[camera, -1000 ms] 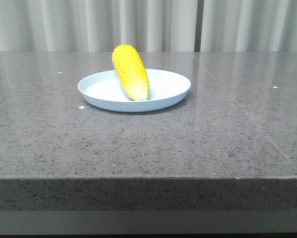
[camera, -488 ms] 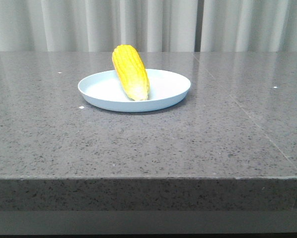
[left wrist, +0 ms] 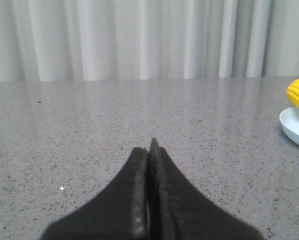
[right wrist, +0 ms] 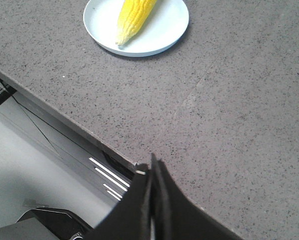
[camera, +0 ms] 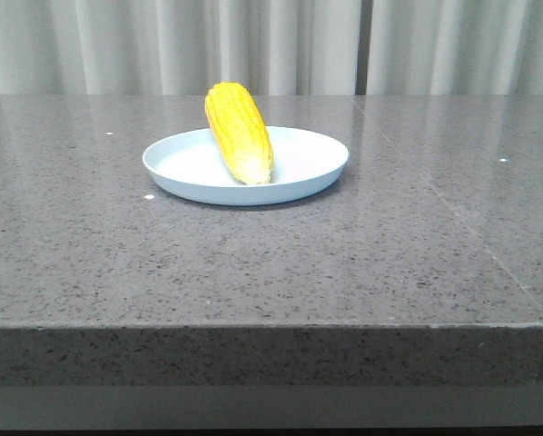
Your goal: Place corn on plate with both arms
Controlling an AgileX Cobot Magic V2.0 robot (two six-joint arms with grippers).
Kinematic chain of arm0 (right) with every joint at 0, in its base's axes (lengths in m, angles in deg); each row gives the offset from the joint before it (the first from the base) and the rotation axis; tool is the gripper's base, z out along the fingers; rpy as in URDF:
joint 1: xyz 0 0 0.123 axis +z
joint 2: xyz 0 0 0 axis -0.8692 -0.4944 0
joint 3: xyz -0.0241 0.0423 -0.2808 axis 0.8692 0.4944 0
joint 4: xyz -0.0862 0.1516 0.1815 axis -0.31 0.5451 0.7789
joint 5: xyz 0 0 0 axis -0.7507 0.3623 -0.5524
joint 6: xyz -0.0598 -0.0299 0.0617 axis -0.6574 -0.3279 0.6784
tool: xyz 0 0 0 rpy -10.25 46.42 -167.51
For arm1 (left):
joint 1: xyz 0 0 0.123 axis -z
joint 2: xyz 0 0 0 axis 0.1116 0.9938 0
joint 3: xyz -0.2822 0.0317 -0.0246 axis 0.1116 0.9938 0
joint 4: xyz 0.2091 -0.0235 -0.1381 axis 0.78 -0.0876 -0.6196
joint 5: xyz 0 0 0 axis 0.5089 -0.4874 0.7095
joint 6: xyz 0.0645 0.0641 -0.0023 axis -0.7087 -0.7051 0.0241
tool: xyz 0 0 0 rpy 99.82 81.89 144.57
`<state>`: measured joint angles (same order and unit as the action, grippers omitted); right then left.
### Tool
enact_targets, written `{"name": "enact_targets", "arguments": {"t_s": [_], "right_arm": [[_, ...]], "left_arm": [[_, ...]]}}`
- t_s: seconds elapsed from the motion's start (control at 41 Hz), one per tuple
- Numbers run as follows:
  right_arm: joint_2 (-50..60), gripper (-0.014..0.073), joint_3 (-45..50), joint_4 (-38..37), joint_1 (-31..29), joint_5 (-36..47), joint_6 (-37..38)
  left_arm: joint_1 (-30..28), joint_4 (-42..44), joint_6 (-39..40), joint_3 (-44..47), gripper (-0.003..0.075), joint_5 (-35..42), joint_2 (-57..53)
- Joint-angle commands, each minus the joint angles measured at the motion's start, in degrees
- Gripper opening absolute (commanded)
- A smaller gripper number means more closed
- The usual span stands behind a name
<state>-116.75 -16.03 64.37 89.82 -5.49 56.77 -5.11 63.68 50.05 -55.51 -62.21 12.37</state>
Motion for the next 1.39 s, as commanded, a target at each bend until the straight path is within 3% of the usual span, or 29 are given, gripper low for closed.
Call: {"name": "enact_targets", "arguments": {"t_s": [0.0,0.927,1.049,1.366], "right_arm": [[-0.4,-0.0067,-1.3,-0.4,-0.1,3.7,-0.6],[1.6,-0.0067,1.3,0.0,-1.9,5.7,-0.6],[6.8,-0.0067,8.2,0.0,-8.2,15.2,-0.6],[21.6,-0.0067,34.4,0.0,-23.8,49.0,-0.6]], "left_arm": [[-0.1,-0.6,0.3,1.2,-0.002,4.6,-1.0],[-0.1,-0.6,0.3,1.2,-0.002,4.6,-1.0],[-0.1,-0.6,0.3,1.2,-0.002,4.6,-1.0],[-0.1,-0.6,0.3,1.2,-0.002,4.6,-1.0]]}}
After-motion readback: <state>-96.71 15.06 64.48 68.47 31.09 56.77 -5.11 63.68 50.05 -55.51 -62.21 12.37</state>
